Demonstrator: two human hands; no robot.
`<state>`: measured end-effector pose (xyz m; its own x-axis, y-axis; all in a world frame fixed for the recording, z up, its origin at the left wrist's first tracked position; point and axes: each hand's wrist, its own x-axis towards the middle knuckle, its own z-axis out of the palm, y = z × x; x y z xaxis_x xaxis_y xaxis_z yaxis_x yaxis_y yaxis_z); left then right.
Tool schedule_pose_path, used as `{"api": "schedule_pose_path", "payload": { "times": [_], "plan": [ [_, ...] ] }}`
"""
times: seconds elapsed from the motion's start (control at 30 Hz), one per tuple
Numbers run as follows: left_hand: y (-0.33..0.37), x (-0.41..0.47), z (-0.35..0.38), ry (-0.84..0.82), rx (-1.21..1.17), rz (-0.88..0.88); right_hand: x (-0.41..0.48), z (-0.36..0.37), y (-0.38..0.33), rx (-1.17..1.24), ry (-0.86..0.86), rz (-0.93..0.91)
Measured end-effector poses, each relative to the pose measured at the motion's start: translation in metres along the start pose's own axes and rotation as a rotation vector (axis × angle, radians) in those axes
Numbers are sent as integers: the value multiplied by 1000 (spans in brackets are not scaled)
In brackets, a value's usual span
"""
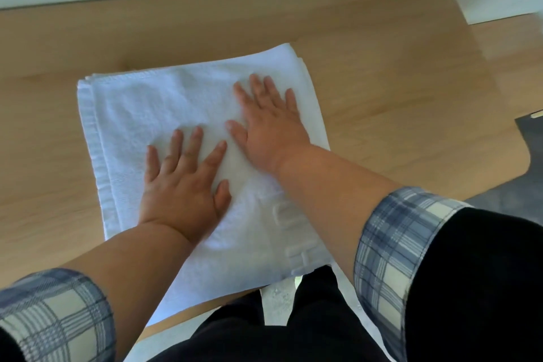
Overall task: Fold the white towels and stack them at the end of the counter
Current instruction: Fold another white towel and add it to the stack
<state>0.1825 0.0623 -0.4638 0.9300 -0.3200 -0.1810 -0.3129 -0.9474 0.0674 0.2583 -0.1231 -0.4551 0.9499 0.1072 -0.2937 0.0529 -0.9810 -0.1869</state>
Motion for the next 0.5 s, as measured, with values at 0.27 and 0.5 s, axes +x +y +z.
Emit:
{"api": "schedule_pose_path", "payload": {
  "times": [0.27, 0.5],
  "plan": [
    [-2, 1, 0, 7, -18, 21, 23, 3, 17, 30, 124, 345],
    [-2, 4, -4, -12, -34, 18, 27, 4, 18, 52, 165, 354]
  ]
}}
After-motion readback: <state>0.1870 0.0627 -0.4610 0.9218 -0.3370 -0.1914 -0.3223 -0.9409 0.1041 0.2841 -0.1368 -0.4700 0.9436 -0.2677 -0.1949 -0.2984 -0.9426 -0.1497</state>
